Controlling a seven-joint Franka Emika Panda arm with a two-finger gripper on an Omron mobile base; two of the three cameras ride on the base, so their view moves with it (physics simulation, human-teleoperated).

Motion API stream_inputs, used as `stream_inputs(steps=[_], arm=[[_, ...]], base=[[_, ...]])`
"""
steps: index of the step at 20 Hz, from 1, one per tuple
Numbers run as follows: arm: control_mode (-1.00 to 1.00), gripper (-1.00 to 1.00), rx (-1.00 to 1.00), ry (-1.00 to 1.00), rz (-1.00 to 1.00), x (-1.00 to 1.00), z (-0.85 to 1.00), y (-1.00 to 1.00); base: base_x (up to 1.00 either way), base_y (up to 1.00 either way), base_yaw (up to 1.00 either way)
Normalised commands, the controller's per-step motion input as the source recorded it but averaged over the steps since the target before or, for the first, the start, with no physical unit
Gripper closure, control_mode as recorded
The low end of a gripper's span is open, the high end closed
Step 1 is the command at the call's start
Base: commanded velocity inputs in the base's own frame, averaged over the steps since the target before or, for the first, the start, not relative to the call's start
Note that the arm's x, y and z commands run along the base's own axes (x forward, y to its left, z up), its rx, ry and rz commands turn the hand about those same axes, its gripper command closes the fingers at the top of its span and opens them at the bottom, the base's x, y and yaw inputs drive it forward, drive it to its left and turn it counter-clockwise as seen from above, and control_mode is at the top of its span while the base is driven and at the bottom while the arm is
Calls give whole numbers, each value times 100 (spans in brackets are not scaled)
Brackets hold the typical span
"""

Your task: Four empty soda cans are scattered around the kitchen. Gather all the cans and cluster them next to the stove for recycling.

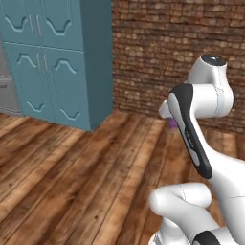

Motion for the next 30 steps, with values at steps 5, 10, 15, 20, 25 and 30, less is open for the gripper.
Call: stream_inputs(steps=[5,10,15,20,25,30], arm=[[100,100,0,0,0,0,0,0],[100,100,0,0,0,0,0,0],[100,100,0,0,0,0,0,0],[100,100,0,0,0,0,0,0],[100,100,0,0,0,0,0,0],[100,100,0,0,0,0,0,0]], base=[[44,1,36],[45,0,36],[44,0,35],[44,0,34],[46,-1,34],[66,-7,30]])
